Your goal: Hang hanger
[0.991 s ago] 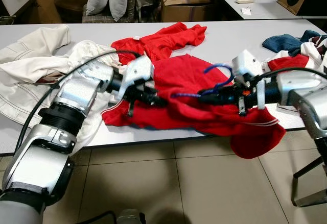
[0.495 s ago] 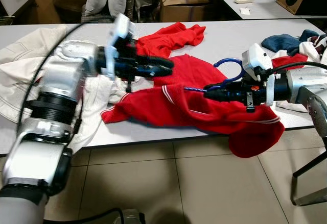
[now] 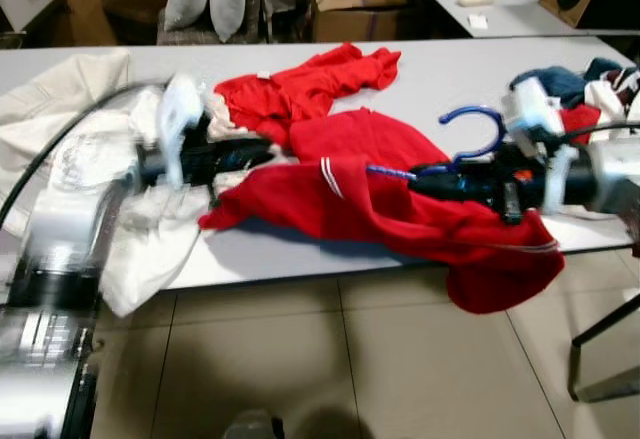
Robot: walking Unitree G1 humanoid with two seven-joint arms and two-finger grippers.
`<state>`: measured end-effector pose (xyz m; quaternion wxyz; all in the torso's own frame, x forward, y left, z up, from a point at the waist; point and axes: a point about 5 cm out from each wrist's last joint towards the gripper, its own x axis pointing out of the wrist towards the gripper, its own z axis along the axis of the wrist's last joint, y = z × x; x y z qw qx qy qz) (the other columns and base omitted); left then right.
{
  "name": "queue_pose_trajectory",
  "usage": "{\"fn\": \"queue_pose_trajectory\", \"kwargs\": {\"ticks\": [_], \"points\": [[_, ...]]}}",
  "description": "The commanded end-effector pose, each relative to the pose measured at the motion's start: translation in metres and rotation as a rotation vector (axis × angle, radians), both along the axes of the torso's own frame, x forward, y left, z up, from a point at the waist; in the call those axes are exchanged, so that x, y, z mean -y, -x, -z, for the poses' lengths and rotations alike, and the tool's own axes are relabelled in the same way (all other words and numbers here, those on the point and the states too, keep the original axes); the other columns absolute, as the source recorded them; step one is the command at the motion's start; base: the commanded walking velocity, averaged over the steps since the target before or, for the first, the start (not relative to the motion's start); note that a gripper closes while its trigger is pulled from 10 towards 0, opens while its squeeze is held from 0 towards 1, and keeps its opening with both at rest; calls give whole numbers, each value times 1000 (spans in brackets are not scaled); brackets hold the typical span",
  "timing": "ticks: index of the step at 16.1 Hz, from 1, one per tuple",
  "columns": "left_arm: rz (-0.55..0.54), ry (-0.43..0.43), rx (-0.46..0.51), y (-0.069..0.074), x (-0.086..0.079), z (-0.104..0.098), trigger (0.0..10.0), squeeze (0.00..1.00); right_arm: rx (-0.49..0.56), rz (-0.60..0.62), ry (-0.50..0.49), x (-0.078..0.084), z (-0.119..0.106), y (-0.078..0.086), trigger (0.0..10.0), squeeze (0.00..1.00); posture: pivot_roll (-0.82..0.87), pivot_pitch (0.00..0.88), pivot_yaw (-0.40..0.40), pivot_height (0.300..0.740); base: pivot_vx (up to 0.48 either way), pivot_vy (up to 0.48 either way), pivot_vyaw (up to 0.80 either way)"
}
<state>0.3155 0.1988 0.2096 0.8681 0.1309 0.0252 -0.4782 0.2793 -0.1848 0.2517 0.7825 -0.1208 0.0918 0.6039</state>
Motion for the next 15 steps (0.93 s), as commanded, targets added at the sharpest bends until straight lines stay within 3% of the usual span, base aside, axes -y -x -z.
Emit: {"fn": "queue_pose_trajectory", "kwargs": {"ticks": [1, 4, 5, 8, 15], "points": [[-47, 15, 10, 8, 3, 1, 10000, 0, 10, -14, -4, -2, -6, 10, 0, 0, 62, 0, -15, 740, 0, 0, 0], [-130, -43, -39, 29, 3, 36, 10000, 0, -56, -52, 12, -8, 10, 26, 0, 0, 75, 0, -32, 740, 0, 0, 0], [-137, -53, -44, 30, 4, 40, 10000, 0, -66, -55, 12, -10, 13, 27, 0, 0, 75, 0, -34, 740, 0, 0, 0], [-144, -54, -63, 32, 12, 41, 10000, 0, -115, -39, 45, -14, 34, 34, 0, 0, 74, 0, -26, 740, 0, 0, 0], [-116, -80, -88, 38, 18, 45, 10000, 0, -134, -19, 71, -12, 44, 36, 0, 0, 85, 0, -25, 740, 0, 0, 0]]}}
